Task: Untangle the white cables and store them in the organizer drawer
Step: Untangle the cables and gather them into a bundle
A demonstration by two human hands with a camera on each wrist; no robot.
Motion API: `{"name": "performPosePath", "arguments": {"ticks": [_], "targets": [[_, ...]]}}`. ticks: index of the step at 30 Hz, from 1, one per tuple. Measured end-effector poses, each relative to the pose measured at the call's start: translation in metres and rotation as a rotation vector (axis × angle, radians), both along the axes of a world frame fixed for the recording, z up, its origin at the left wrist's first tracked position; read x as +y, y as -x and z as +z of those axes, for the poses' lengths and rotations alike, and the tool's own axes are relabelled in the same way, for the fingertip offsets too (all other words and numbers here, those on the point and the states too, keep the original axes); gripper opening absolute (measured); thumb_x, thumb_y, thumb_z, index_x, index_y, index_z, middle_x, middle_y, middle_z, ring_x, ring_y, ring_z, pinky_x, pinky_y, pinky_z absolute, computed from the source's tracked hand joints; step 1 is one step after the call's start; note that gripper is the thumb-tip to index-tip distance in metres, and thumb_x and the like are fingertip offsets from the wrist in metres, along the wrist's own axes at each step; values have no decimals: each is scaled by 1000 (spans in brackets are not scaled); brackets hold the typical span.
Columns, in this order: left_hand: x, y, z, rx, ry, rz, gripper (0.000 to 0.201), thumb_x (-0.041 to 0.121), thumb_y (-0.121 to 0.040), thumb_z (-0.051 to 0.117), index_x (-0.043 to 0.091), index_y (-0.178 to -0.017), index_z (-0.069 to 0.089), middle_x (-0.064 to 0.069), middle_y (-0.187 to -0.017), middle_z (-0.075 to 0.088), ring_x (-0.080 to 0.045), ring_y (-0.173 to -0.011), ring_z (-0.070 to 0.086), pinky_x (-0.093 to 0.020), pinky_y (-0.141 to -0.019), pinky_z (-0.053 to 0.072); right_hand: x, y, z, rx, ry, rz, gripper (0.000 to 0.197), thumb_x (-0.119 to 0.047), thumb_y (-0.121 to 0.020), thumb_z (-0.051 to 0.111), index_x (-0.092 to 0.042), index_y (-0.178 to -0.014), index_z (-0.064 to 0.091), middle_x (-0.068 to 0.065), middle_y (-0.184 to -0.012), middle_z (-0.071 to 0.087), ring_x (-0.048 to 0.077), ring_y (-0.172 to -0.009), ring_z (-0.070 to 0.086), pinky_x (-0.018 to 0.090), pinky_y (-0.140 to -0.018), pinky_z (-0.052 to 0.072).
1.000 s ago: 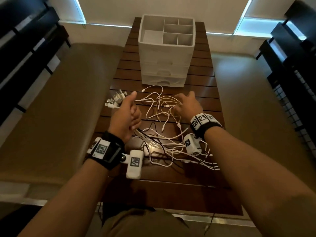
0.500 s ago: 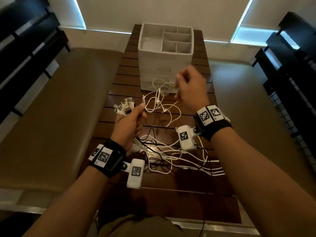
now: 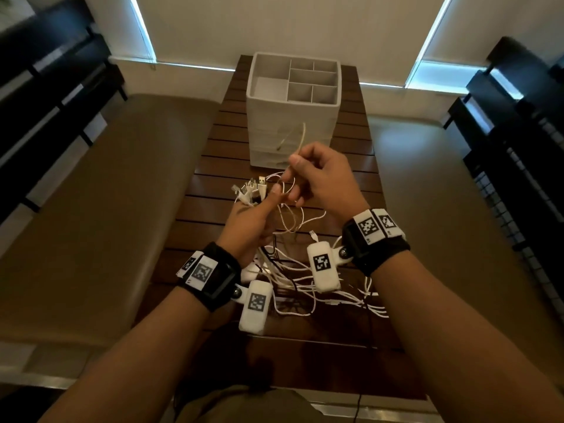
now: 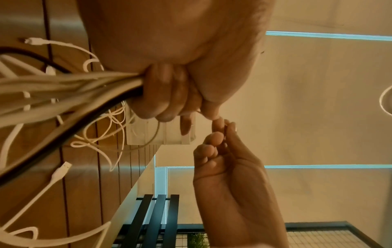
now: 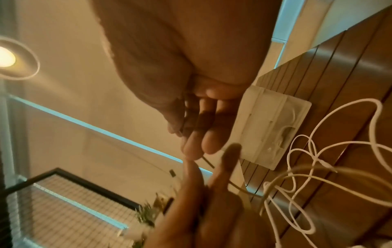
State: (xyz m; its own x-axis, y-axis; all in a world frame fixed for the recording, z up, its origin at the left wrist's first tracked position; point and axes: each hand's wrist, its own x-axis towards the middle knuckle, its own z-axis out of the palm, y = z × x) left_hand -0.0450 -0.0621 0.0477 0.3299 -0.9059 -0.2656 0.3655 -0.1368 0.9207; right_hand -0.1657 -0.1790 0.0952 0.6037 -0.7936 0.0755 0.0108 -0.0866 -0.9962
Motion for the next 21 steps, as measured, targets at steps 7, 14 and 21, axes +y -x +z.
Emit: {"name": "performPosePath", "arguments": {"ticks": [7, 14, 21], "targets": [[-34, -34, -22, 544, 92, -28, 30, 32, -112, 43, 14, -100, 64, 10, -44, 26, -3, -31, 23, -18, -27, 24, 13, 23, -5, 136, 39, 77, 16, -19, -107, 57, -5, -98, 60, 8, -71, 65, 21, -46, 50, 30, -41, 45], [-38, -53, -36, 609, 19, 21, 29, 23, -112, 41, 17, -88, 57, 9, -43, 26, -5, -29, 24, -18, -26, 23, -27, 55, -26, 361, 69, -457, 28, -35, -106, 52, -21, -82, 54, 5, -76, 58, 21, -61, 57, 30, -49, 50], [-37, -37, -33, 450, -31, 111, 17, 19, -107, 54, 14, -94, 63, 10, -48, 25, -4, -34, 21, -19, -29, 18, -8, 33, -26, 678, 499, -537, 55, -45, -97, 67, -19, -140, 45, 8, -141, 48, 19, -108, 56, 39, -89, 50]]}}
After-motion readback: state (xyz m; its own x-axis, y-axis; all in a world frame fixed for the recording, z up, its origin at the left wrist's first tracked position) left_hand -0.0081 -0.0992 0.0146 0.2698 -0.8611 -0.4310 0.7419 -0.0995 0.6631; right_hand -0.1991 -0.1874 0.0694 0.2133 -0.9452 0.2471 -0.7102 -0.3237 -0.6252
